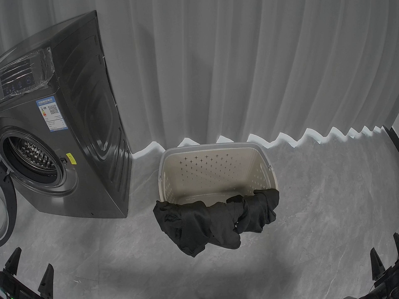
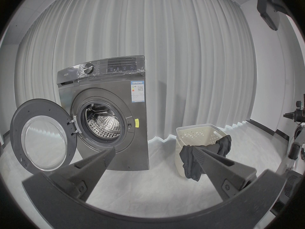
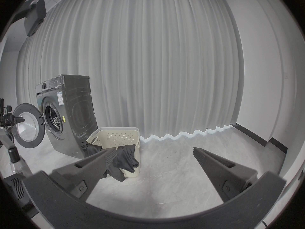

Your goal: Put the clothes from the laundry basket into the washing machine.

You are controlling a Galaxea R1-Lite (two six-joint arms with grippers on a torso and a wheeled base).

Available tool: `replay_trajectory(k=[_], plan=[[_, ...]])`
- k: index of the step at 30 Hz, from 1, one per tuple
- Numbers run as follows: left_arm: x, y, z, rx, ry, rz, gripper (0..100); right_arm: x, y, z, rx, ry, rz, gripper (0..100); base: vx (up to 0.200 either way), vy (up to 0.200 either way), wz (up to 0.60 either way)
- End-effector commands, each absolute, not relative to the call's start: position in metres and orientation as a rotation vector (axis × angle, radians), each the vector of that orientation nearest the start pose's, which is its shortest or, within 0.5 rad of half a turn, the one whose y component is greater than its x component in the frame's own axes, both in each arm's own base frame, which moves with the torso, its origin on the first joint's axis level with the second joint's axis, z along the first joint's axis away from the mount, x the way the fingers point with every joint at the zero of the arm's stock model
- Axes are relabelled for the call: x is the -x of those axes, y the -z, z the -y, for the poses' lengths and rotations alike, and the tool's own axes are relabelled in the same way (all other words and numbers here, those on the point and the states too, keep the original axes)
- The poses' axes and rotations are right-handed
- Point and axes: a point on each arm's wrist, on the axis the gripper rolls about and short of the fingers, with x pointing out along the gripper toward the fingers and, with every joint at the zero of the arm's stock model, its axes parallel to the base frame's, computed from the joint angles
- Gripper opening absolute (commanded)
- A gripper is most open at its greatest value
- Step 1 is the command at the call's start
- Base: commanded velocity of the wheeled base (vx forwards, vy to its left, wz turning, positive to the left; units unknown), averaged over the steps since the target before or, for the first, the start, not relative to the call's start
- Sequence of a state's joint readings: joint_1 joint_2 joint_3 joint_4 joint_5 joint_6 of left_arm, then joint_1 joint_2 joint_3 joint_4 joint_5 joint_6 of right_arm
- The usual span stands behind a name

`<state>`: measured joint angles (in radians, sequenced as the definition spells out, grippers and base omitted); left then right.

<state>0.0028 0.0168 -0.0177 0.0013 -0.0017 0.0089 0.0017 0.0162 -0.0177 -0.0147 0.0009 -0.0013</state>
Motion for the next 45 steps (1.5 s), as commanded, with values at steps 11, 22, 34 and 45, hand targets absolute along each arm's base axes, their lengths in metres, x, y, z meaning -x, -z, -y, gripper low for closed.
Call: replay_trajectory(k=[11, 22, 34, 45], plan=[[0.023, -0.076, 0.000, -0.008, -0.002, 0.000, 100, 0.023, -0.077, 0.000, 0.002, -0.003, 0.015, 100, 0.000, 0.000, 0.00], [0.023, -0.076, 0.000, -0.008, -0.002, 0.000, 100, 0.023, -0.077, 0.000, 0.002, -0.002, 0.015, 100, 0.000, -0.091, 0.00], [0.023, -0.076, 0.000, -0.008, -0.002, 0.000, 100, 0.035, -0.115, 0.000, -0.008, -0.019, 0.179, 100, 0.000, 0.000, 0.00], [0.023, -0.076, 0.000, -0.008, -0.002, 0.000, 100, -0.029, -0.163, -0.008, 0.028, -0.346, -0.177, 100, 0.000, 0.000, 0.00]])
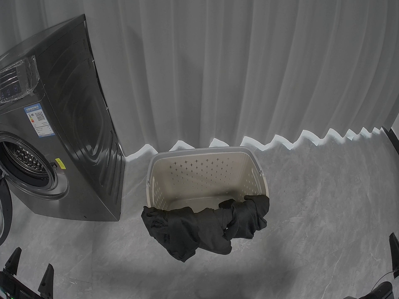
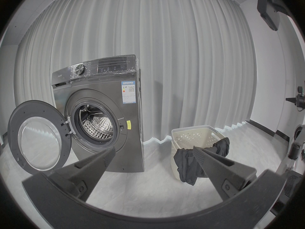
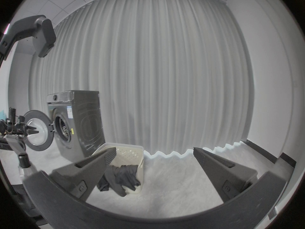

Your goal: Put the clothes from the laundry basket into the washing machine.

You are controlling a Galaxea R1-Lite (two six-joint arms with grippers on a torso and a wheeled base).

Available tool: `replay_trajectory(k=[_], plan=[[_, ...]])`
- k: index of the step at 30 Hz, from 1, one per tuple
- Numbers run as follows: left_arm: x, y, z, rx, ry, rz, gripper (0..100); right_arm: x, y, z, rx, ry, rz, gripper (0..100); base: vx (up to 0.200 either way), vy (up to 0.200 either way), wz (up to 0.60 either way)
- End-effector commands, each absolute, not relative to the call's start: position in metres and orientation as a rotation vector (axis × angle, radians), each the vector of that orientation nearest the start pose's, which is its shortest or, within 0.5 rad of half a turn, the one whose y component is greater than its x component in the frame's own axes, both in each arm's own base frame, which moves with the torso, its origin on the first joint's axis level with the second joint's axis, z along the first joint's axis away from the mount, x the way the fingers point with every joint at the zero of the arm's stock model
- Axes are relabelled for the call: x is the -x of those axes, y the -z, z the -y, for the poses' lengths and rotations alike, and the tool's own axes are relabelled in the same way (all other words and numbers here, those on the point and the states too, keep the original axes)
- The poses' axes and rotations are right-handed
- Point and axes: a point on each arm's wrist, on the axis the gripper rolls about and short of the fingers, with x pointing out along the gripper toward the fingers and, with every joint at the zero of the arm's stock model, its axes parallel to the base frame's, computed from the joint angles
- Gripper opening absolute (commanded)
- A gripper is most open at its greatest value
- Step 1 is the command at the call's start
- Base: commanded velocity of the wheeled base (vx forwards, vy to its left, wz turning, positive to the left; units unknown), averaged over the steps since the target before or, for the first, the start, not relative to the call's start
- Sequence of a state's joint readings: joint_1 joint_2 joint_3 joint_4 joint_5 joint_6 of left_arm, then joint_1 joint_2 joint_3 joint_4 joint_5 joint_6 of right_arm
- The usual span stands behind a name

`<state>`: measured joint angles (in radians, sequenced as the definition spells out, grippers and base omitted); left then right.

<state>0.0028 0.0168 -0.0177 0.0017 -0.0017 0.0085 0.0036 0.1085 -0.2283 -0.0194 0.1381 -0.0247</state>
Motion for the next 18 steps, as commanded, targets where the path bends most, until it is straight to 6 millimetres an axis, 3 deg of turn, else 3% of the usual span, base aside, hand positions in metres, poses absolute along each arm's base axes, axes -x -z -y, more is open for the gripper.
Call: replay_trajectory(k=[1, 4, 9, 18], plan=[[0.023, -0.076, 0.000, -0.009, -0.002, 0.000, 100, -0.034, -0.163, -0.008, 0.029, -0.367, -0.194, 100, 0.000, 0.000, 0.00], [0.023, -0.076, 0.000, -0.008, -0.002, 0.000, 100, -0.077, -0.164, -0.015, 0.088, -0.467, -0.297, 100, 0.000, 0.000, 0.00], [0.023, -0.076, 0.000, -0.008, -0.002, 0.000, 100, -0.122, -0.154, -0.034, 0.118, -0.505, -0.396, 100, 0.000, 0.000, 0.00], [0.023, -0.076, 0.000, -0.008, -0.002, 0.000, 100, -0.178, -0.136, -0.077, 0.009, -0.589, -0.476, 100, 0.000, 0.000, 0.00]])
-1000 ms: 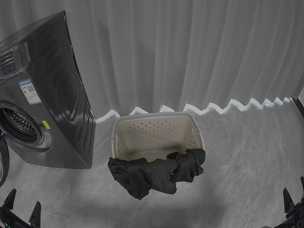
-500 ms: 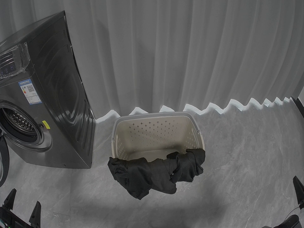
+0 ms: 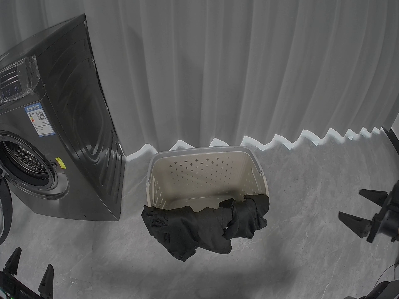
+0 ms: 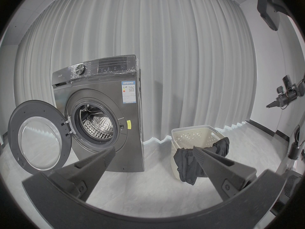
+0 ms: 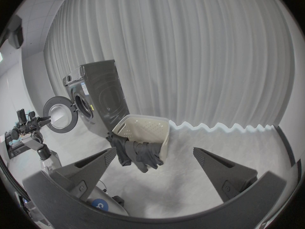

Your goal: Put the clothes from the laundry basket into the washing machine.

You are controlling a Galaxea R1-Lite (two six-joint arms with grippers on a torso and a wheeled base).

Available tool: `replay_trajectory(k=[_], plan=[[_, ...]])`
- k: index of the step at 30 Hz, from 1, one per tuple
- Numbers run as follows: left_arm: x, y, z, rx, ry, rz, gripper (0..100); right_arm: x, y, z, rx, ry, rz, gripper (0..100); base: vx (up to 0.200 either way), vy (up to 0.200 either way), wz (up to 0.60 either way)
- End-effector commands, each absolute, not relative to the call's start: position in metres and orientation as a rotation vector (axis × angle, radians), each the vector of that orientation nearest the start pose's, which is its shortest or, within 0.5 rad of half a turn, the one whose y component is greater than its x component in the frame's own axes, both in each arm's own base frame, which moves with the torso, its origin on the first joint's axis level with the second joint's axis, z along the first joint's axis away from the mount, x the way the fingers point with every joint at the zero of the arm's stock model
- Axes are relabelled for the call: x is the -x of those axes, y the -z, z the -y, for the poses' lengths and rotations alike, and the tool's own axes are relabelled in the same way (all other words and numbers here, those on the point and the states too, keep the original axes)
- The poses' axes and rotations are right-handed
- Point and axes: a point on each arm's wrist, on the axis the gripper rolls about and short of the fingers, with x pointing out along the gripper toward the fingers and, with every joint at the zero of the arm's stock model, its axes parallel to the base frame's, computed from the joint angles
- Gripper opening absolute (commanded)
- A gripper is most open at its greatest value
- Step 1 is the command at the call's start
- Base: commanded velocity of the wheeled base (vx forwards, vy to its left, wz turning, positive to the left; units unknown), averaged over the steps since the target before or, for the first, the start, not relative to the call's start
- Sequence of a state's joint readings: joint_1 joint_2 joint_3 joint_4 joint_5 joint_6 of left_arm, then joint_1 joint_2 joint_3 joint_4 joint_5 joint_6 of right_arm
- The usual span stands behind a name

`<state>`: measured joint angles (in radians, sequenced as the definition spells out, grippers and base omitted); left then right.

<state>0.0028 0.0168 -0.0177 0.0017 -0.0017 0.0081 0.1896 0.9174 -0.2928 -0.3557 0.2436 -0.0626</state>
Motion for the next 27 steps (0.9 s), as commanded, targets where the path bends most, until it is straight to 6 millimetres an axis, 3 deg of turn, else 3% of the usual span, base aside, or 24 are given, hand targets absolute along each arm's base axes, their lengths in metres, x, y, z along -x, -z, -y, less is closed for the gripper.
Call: replay_trajectory(k=[1, 6, 13, 22, 27], plan=[[0.023, -0.076, 0.000, -0.008, -0.002, 0.000, 100, -0.184, -0.134, -0.081, -0.004, -0.580, -0.481, 100, 0.000, 0.000, 0.00], [0.023, -0.076, 0.000, -0.009, -0.002, 0.000, 100, -0.206, -0.120, -0.093, 0.005, -0.540, -0.508, 100, 0.000, 0.000, 0.00], [0.023, -0.076, 0.000, -0.009, 0.000, 0.000, 100, -0.249, -0.082, -0.109, 0.042, -0.420, -0.524, 100, 0.000, 0.000, 0.00], [0.023, -0.076, 0.000, -0.009, 0.002, 0.000, 100, -0.281, -0.041, -0.127, 0.073, -0.399, -0.597, 100, 0.000, 0.000, 0.00], [0.023, -0.076, 0.000, -0.009, 0.000, 0.000, 100, -0.291, -0.033, -0.138, 0.081, -0.413, -0.593, 100, 0.000, 0.000, 0.00]])
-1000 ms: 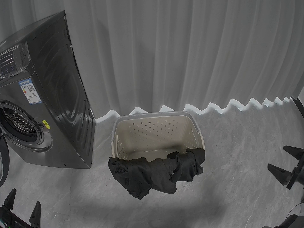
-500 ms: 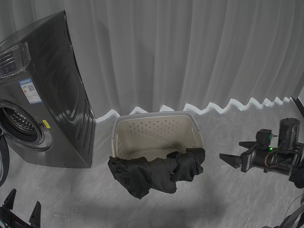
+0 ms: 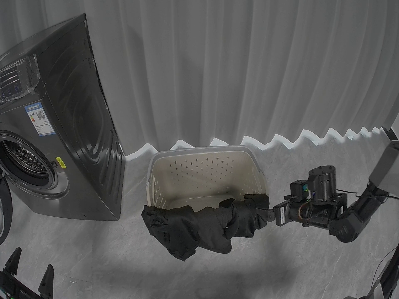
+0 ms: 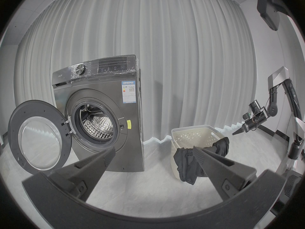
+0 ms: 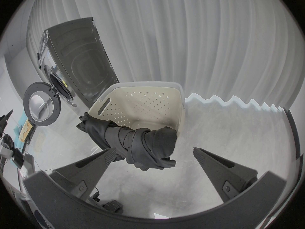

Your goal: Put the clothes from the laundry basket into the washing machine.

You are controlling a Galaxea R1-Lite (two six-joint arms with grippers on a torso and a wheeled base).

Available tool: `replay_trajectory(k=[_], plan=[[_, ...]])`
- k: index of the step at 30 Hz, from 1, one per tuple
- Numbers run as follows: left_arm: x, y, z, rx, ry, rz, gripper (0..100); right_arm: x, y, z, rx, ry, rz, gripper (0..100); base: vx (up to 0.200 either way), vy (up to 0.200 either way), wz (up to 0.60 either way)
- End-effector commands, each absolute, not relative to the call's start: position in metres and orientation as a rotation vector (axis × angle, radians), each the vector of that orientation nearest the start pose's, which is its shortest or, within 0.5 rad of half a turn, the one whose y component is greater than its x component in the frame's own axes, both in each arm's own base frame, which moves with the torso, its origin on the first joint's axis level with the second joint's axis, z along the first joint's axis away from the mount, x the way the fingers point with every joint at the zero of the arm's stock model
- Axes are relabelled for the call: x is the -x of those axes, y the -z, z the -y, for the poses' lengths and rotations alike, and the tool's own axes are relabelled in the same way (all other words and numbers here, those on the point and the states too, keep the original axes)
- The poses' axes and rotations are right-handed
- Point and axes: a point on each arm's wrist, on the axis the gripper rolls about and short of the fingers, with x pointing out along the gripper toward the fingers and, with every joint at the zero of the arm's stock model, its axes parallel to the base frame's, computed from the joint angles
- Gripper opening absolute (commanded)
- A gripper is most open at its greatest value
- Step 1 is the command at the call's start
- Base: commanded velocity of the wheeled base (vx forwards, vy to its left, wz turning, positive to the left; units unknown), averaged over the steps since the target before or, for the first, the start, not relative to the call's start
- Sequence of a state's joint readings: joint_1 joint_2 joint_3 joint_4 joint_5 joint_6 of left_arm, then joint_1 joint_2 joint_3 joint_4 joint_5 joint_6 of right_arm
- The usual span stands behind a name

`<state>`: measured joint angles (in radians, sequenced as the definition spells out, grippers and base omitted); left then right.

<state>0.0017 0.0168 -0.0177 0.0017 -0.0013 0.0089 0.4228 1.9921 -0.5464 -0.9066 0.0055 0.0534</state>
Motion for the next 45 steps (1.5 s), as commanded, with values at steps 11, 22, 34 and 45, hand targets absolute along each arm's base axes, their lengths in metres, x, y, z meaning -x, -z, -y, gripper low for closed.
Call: replay_trajectory(k=[11, 22, 34, 45], plan=[[0.023, -0.076, 0.000, -0.009, 0.002, 0.000, 100, -0.310, -0.015, -0.160, 0.098, -0.450, -0.576, 100, 0.000, 0.000, 0.00], [0.023, -0.076, 0.000, -0.009, 0.002, 0.000, 100, -0.327, -0.009, -0.173, 0.108, -0.475, -0.537, 100, 0.000, 0.000, 0.00], [0.023, -0.076, 0.000, -0.009, 0.002, 0.000, 100, -0.335, 0.004, -0.183, 0.119, -0.487, -0.539, 100, 0.000, 0.000, 0.00], [0.023, -0.076, 0.000, -0.009, 0.002, 0.000, 100, -0.335, 0.002, -0.184, 0.134, -0.493, -0.521, 100, 0.000, 0.000, 0.00]])
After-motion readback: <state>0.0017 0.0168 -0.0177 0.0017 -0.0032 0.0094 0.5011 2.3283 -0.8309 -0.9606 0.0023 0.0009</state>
